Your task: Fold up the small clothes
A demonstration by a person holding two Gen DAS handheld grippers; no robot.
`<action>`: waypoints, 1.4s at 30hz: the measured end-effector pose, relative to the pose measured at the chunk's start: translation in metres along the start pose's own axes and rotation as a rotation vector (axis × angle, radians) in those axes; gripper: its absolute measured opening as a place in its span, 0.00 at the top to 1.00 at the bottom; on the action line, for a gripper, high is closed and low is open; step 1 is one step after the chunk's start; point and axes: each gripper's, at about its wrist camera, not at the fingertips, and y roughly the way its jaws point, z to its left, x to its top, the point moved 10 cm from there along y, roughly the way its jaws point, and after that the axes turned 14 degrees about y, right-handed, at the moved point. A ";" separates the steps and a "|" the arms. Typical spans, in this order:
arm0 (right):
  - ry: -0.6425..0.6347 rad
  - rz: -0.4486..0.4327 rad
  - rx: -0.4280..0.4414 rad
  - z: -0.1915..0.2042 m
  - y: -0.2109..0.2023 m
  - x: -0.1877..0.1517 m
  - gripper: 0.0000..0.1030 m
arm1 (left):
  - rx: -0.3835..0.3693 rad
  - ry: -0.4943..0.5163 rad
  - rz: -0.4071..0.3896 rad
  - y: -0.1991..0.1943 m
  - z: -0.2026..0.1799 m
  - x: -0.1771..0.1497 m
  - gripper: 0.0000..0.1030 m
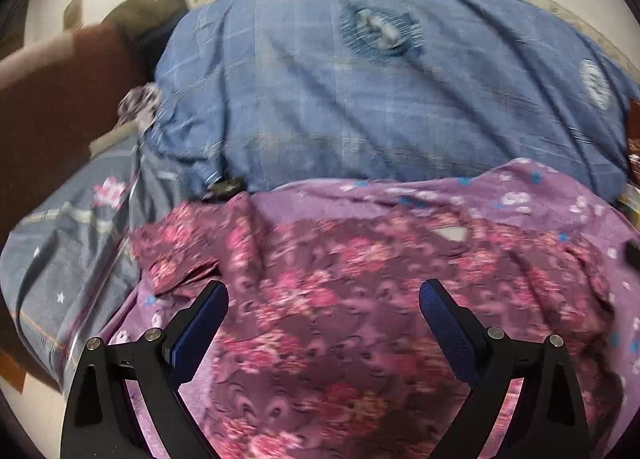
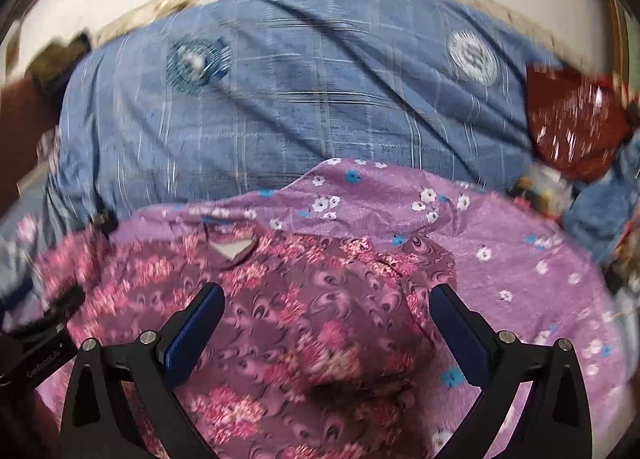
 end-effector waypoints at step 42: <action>0.410 0.329 0.694 0.121 0.067 -0.027 0.93 | 0.012 -0.169 0.005 0.036 0.083 -0.016 0.07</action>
